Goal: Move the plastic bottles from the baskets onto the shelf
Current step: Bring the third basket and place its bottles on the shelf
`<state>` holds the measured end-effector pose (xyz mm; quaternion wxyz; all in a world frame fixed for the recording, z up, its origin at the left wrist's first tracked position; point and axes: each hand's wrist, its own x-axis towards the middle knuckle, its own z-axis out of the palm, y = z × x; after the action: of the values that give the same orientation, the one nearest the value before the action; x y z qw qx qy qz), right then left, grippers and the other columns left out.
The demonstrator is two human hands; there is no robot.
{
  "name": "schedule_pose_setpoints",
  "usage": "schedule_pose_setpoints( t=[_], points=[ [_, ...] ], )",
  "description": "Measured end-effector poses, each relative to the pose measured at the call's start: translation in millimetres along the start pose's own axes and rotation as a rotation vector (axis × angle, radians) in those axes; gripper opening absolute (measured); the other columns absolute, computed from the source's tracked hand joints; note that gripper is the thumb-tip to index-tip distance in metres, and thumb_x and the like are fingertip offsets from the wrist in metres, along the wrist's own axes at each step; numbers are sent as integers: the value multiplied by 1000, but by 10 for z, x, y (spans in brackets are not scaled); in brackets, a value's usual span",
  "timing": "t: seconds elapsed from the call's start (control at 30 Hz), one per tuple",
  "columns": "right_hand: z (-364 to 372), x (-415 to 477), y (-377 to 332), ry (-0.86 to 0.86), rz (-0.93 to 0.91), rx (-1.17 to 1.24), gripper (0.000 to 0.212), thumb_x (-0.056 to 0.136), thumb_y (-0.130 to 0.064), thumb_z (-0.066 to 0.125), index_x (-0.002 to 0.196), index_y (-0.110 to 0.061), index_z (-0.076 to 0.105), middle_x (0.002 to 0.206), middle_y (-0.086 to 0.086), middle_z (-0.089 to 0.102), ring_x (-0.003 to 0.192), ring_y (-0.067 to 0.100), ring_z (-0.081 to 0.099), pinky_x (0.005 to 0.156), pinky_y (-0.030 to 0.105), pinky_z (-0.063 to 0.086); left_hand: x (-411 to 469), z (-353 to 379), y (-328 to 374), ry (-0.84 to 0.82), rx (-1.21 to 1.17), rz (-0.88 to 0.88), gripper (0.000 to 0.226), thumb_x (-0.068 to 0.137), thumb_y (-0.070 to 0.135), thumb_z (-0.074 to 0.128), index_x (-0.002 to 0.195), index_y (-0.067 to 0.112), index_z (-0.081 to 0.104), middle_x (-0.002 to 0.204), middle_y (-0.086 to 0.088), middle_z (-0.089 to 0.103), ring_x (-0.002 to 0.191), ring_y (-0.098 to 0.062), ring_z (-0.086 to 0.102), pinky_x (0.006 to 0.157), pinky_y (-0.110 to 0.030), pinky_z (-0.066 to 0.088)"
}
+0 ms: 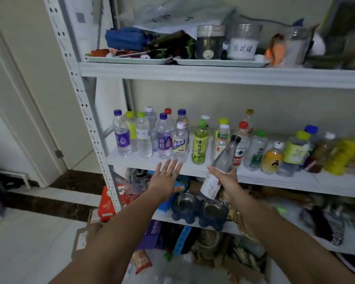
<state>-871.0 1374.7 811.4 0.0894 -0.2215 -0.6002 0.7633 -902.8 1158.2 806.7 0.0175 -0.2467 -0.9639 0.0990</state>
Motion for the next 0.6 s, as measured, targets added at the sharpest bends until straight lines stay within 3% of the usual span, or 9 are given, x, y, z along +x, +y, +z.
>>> schedule_pose_setpoints(
  t=[0.2, 0.27, 0.33, 0.47, 0.6],
  points=[
    [-69, 85, -79, -34, -4, 51, 75, 66, -1, 82, 130, -14, 45, 118, 9, 64, 103, 28, 63, 94, 47, 49, 272, -50, -49, 44, -1, 69, 79, 97, 60, 23, 150, 19, -19, 160, -5, -19, 147, -24, -18, 118, -45, -11],
    [-79, 127, -78, -46, -1, 56, 90, 50, -2, 89, 130, -13, 49, 118, 10, 66, 104, 31, 64, 97, 53, 47, 345, -43, -71, 52, -10, 88, 79, 97, 60, 23, 150, 19, -20, 160, -5, -19, 147, -25, -18, 119, -45, -10],
    [-82, 180, -39, -36, -4, 15, 90, 37, -5, 91, 119, -13, 57, 112, 10, 69, 103, 32, 64, 96, 56, 46, 406, -28, -101, 59, -13, 112, 79, 97, 60, 23, 150, 18, -19, 160, -5, -19, 147, -25, -18, 119, -46, -8],
    [-48, 236, 0, 33, -14, -37, 59, 50, 8, 84, 100, -16, 64, 106, 11, 71, 100, 35, 65, 92, 59, 48, 530, 25, -176, 70, -32, 147, 80, 97, 60, 24, 151, 18, -18, 160, -5, -19, 147, -25, -18, 119, -46, -9],
    [16, 281, -8, 77, -37, -99, 66, 54, 11, 82, 110, -17, 63, 112, 8, 69, 103, 34, 63, 92, 58, 48, 647, 103, -226, 72, -30, 164, 80, 97, 60, 24, 151, 17, -18, 160, -6, -19, 147, -26, -17, 118, -46, -9]
  ],
)
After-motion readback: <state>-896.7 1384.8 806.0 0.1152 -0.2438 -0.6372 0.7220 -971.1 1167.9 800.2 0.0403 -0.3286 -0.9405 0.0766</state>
